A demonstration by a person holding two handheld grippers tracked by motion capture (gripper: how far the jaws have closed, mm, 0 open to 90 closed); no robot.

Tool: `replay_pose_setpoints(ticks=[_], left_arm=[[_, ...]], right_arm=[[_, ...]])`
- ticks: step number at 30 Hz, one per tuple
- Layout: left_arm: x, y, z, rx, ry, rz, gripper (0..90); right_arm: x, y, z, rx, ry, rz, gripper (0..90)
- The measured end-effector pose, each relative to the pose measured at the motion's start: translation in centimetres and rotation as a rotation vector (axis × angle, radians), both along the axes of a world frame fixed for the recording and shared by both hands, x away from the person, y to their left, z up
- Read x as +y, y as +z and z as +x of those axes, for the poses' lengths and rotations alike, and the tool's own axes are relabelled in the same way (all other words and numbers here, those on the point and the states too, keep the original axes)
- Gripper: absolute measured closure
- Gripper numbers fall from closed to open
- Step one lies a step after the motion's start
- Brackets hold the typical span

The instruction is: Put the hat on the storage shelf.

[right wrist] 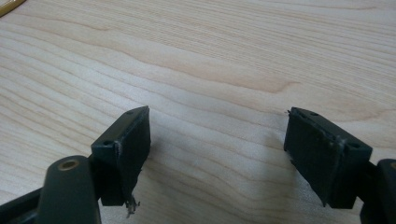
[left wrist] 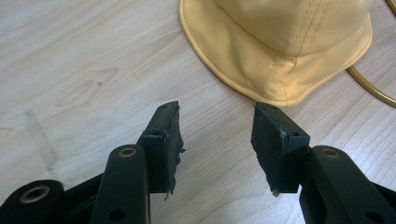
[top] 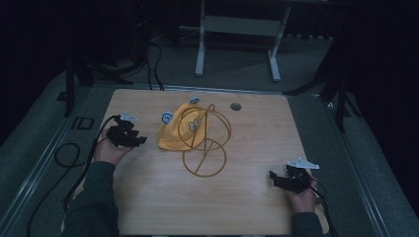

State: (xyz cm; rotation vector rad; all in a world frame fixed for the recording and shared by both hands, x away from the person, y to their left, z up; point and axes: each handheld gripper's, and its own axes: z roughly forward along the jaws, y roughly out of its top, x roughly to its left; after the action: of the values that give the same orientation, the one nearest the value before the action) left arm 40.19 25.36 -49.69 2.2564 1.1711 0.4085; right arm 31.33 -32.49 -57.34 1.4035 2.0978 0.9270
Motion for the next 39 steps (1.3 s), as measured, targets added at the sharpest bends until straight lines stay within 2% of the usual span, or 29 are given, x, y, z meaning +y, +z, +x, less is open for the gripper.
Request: replay_pose_setpoints(ticks=[9, 12, 18, 20, 27, 37, 39], left_arm=[[0.2, 1.7, 0.4, -0.004, -0.010, 0.004, 51.8], [0.2, 2.4, 0.6, 0.010, -0.027, 0.011, 51.4], [0.1, 3.5, 0.9, 0.013, -0.043, 0.017, 51.1], [0.0, 4.1, 1.1, 0.023, -0.058, 0.031, 50.6], [-0.4, 5.1, 1.3, 0.026, -0.082, 0.046, 50.5], [-0.9, 6.8, 1.6, 0.019, -0.100, 0.033, 50.3], [-1.1, 7.2, 1.7, 0.017, -0.106, 0.042, 50.0]], right_arm=[[0.0, 0.0, 0.0, 0.000, 0.000, 0.001, 22.7], [0.0, 0.0, 0.0, 0.000, -0.001, 0.001, 22.7], [0.0, 0.0, 0.0, 0.000, 0.000, 0.001, 22.7], [0.0, 0.0, 0.0, 0.000, 0.000, 0.001, 22.7], [0.0, 0.0, 0.0, 0.000, 0.000, 0.001, 22.7], [0.0, 0.0, 0.0, 0.000, 0.000, 0.000, 22.7], [0.0, 0.0, 0.0, 0.000, -0.001, 0.000, 22.7]])
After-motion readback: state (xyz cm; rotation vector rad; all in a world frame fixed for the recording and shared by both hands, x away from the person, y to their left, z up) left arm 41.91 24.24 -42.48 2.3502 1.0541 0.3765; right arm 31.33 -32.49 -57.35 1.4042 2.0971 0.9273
